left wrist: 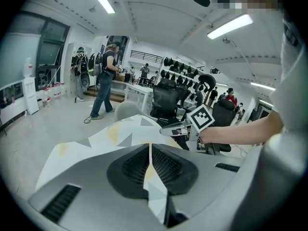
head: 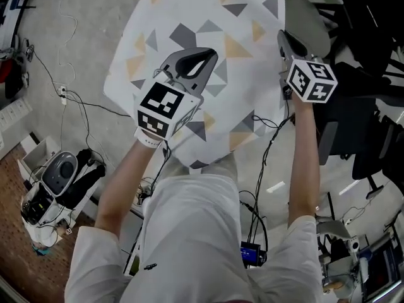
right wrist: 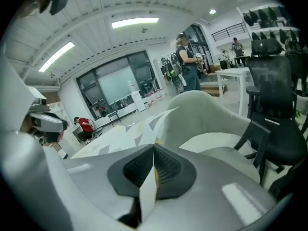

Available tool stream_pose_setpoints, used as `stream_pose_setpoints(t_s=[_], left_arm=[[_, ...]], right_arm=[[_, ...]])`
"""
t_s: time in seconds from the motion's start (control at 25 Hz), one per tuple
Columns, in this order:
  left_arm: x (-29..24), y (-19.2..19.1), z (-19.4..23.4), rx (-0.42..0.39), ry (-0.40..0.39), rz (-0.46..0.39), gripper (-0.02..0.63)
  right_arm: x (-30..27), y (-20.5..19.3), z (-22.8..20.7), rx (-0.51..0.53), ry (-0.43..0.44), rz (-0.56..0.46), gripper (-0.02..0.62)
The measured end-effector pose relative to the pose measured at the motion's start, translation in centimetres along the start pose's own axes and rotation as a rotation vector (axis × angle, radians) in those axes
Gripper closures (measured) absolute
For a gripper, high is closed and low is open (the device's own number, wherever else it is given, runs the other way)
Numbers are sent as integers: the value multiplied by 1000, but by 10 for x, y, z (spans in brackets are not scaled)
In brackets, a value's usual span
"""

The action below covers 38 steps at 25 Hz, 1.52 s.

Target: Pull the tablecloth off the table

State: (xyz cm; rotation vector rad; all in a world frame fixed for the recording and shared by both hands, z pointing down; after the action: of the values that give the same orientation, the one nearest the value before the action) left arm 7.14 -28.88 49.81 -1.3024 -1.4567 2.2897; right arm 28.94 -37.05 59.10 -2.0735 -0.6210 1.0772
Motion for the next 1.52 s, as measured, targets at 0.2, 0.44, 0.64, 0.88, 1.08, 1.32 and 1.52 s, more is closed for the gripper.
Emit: stream_pose_setpoints(t_s=[0.2, 0.44, 0.64, 0.88, 1.08, 1.32, 1.52], left_arm=[[-4, 21, -2, -146, -35, 16, 460], [-20, 41, 6, -411, -108, 60, 299], [-23, 60, 37, -477, -84, 78, 258], [-10, 89, 104, -405, -135, 9, 242], [-9, 85, 145, -575, -240, 199, 233], [-22, 65, 148, -775, -343, 435, 235], [-18, 61, 144, -894, -272, 463, 435]], right_arm=[[22, 14, 51, 178, 108, -10, 584], [41, 22, 102, 352, 217, 12, 584], [62, 29, 136, 448, 274, 2, 584], [78, 30, 165, 500, 305, 8, 584], [86, 25, 176, 535, 310, 13, 584], [89, 22, 183, 560, 296, 24, 584], [93, 20, 185, 558, 256, 24, 583]])
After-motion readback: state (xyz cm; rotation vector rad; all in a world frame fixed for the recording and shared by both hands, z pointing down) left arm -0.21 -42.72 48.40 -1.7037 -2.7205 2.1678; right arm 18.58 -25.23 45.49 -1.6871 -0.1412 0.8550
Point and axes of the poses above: the fingertips, and each gripper's own axes: x backward along the fingers, z to its left, y out of its top, the point moved 5 cm from there along x, backward along the fingers, and after that the axes turned 4 degrees about -x, right-handed, at the moved point
